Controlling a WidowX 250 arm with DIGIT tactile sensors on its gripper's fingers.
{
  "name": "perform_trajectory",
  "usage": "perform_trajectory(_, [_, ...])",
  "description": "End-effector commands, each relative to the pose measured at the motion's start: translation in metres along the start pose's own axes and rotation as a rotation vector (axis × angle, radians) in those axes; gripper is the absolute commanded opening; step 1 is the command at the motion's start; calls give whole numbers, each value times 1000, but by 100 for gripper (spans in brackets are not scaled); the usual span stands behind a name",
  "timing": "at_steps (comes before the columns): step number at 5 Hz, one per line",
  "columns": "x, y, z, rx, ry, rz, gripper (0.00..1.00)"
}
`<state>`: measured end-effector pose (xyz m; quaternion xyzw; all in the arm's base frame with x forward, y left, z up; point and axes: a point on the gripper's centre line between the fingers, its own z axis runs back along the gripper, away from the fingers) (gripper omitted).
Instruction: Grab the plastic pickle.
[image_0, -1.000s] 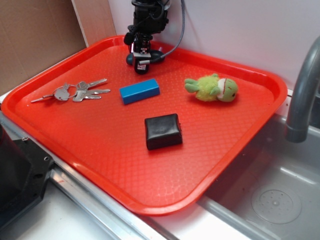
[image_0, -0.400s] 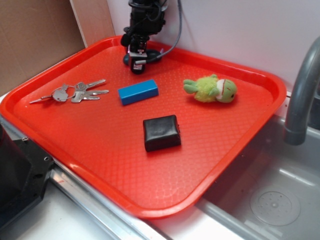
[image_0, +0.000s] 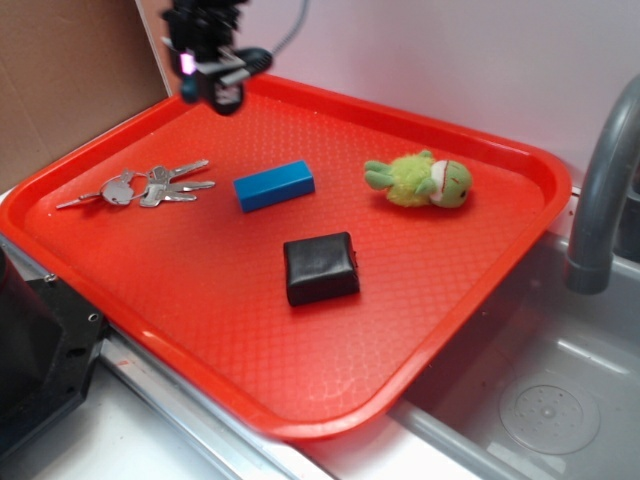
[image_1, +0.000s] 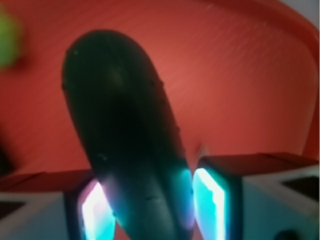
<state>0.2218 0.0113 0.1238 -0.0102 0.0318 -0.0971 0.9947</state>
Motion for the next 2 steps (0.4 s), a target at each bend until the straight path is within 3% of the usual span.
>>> perform_trajectory(1, [-45,-35,99,-15,-137,-18,0])
perform_trajectory(2, [-41,-32,149,2,-126,1,0])
